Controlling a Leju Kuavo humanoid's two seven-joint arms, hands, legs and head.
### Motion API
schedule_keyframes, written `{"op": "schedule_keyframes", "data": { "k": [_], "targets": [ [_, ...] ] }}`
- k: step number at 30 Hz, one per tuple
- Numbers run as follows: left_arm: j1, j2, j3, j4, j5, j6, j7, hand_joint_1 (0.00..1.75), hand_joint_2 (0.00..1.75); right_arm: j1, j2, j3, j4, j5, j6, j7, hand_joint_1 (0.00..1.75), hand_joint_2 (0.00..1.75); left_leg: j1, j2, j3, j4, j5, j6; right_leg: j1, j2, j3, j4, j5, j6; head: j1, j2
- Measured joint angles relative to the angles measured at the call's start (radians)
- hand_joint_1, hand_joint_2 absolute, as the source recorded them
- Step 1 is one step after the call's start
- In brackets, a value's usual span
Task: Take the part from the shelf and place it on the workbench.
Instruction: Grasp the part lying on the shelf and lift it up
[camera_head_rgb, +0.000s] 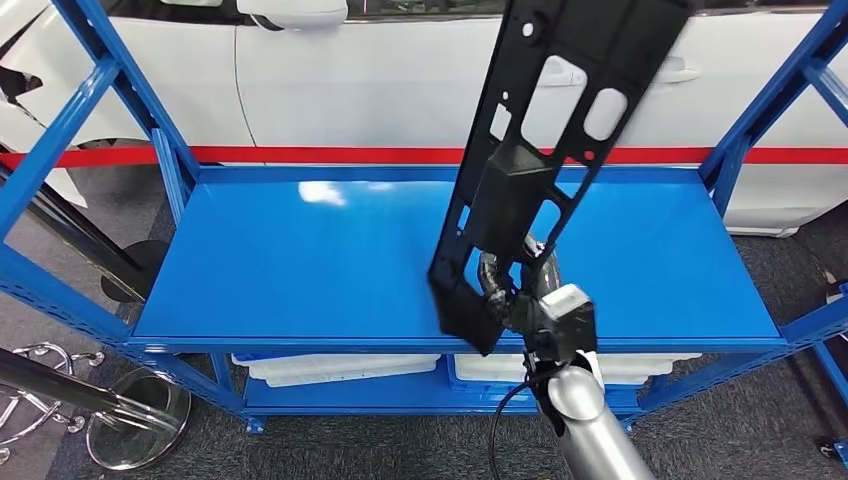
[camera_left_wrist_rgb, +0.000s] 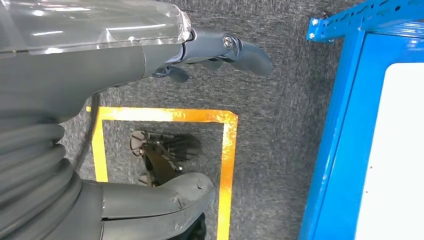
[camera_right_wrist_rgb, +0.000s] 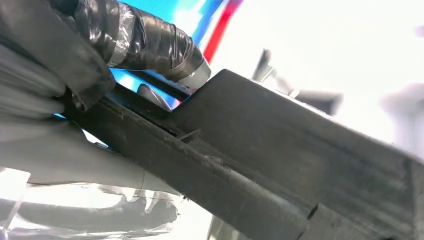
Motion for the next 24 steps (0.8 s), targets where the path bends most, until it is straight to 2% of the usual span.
{"op": "schedule_keyframes", "data": {
  "k": [1,3,4,5,6,7,9,10,11,14,15,16,19,20,21,22,24],
  "targets": [
    [0.001,-0.001,0.003,0.0,0.009,-0.004,0.0,0.0,1.75,0.021,-0.009,0.001,-0.055,-0.083,0.083,-0.009,1.75,1.75,0.003,0.001,0.002,-0.005,0.004,0.003,-0.001,0.0,-0.017,0.042,-0.029,0.005,0.0,0.0],
    [0.003,-0.002,0.014,0.0,0.025,-0.008,0.008,0.0,1.75,0.06,-0.032,0.011,-0.165,-0.223,0.251,-0.005,1.75,1.75,0.002,0.002,0.001,-0.002,0.005,0.006,-0.007,0.0,-0.073,0.174,-0.101,0.012,0.0,0.0],
    [0.004,-0.003,0.02,0.0,0.031,-0.007,0.012,0.0,1.75,0.077,-0.046,0.02,-0.213,-0.269,0.323,0.0,1.75,1.75,0.002,0.002,0.0,0.0,0.004,0.006,-0.011,0.0,-0.098,0.231,-0.122,0.016,0.0,0.0],
    [0.005,-0.004,0.025,0.0,0.034,-0.004,0.016,0.0,1.75,0.094,-0.06,0.03,-0.258,-0.3,0.382,0.006,1.75,1.75,0.003,0.002,-0.001,0.002,0.003,0.006,-0.015,0.0,-0.11,0.258,-0.124,0.019,0.0,0.0],
    [0.006,-0.005,0.028,0.0,0.035,-0.002,0.019,0.0,1.75,0.108,-0.073,0.04,-0.295,-0.315,0.425,0.009,1.75,1.75,0.004,0.002,-0.002,0.004,0.002,0.005,-0.019,-0.001,-0.102,0.245,-0.107,0.023,0.0,0.0],
    [0.006,-0.007,0.03,0.0,0.035,0.001,0.022,0.0,1.75,0.119,-0.086,0.05,-0.327,-0.322,0.455,0.012,1.75,1.75,0.005,0.001,-0.002,0.006,0.001,0.003,-0.023,-0.002,-0.076,0.196,-0.075,0.025,0.0,0.0],
    [0.006,-0.01,0.035,0.0,0.034,0.007,0.026,0.0,1.75,0.137,-0.107,0.064,-0.376,-0.323,0.494,0.01,1.75,1.75,0.005,-0.002,-0.002,0.012,-0.003,-0.005,-0.028,-0.002,-0.005,0.056,-0.016,0.029,0.0,0.0],
    [0.005,-0.01,0.038,0.0,0.033,0.01,0.027,0.0,1.75,0.145,-0.116,0.07,-0.395,-0.32,0.51,0.005,1.75,1.75,0.004,-0.003,-0.004,0.015,-0.004,-0.011,-0.028,-0.001,0.018,0.01,0.0,0.027,0.0,0.0],
    [0.006,-0.011,0.04,0.0,0.03,0.014,0.028,0.0,1.75,0.154,-0.124,0.075,-0.41,-0.312,0.527,-0.003,1.75,1.75,0.003,-0.004,-0.006,0.017,-0.004,-0.018,-0.026,0.0,0.028,-0.014,0.005,0.024,0.0,0.0],
    [0.007,-0.011,0.042,0.0,0.018,0.025,0.029,0.0,1.75,0.179,-0.138,0.088,-0.438,-0.265,0.565,-0.036,1.75,1.75,0.005,-0.005,-0.013,0.021,-0.003,-0.035,-0.023,0.001,0.018,-0.015,0.015,0.004,0.0,0.0],
    [0.007,-0.012,0.042,0.0,0.015,0.027,0.029,0.0,1.75,0.185,-0.141,0.093,-0.444,-0.25,0.572,-0.044,1.75,1.75,0.006,-0.004,-0.021,0.036,-0.019,-0.039,-0.024,0.0,0.013,-0.017,0.02,-0.004,0.0,0.0],
    [0.007,-0.011,0.043,0.0,0.013,0.028,0.029,0.0,1.75,0.189,-0.142,0.097,-0.45,-0.24,0.576,-0.05,1.75,1.75,0.007,-0.003,-0.034,0.07,-0.05,-0.042,-0.025,-0.002,0.007,-0.019,0.026,-0.012,0.0,0.0],
    [0.006,-0.011,0.043,0.0,0.011,0.029,0.029,0.0,1.75,0.201,-0.145,0.106,-0.46,-0.231,0.577,-0.056,1.75,1.75,0.008,-0.002,-0.096,0.258,-0.172,-0.046,-0.018,-0.006,-0.017,-0.016,0.043,-0.026,-0.001,0.0],
    [0.006,-0.011,0.043,0.0,0.011,0.029,0.029,0.0,1.75,0.205,-0.146,0.107,-0.461,-0.231,0.577,-0.056,1.75,1.75,0.007,-0.002,-0.101,0.297,-0.19,-0.045,-0.015,-0.006,-0.026,-0.014,0.048,-0.027,-0.001,0.0],
    [0.006,-0.011,0.043,0.0,0.011,0.029,0.029,0.0,1.75,0.208,-0.146,0.107,-0.462,-0.23,0.577,-0.056,1.75,1.75,0.006,-0.002,-0.087,0.296,-0.189,-0.042,-0.012,-0.007,-0.035,-0.013,0.055,-0.028,-0.001,0.0],
    [0.006,-0.011,0.043,0.0,0.011,0.029,0.029,0.0,1.75,0.21,-0.147,0.107,-0.463,-0.228,0.577,-0.057,1.75,1.75,0.003,-0.002,-0.052,0.253,-0.171,-0.036,-0.01,-0.006,-0.043,-0.012,0.062,-0.027,-0.001,0.0],
    [0.003,-0.009,0.043,0.0,0.01,0.031,0.029,0.0,1.75,0.212,-0.148,0.107,-0.468,-0.213,0.573,-0.063,1.75,1.75,-0.007,-0.001,0.052,0.095,-0.121,-0.017,-0.007,-0.006,-0.053,-0.014,0.077,-0.024,-0.001,0.0]
  ]
}}
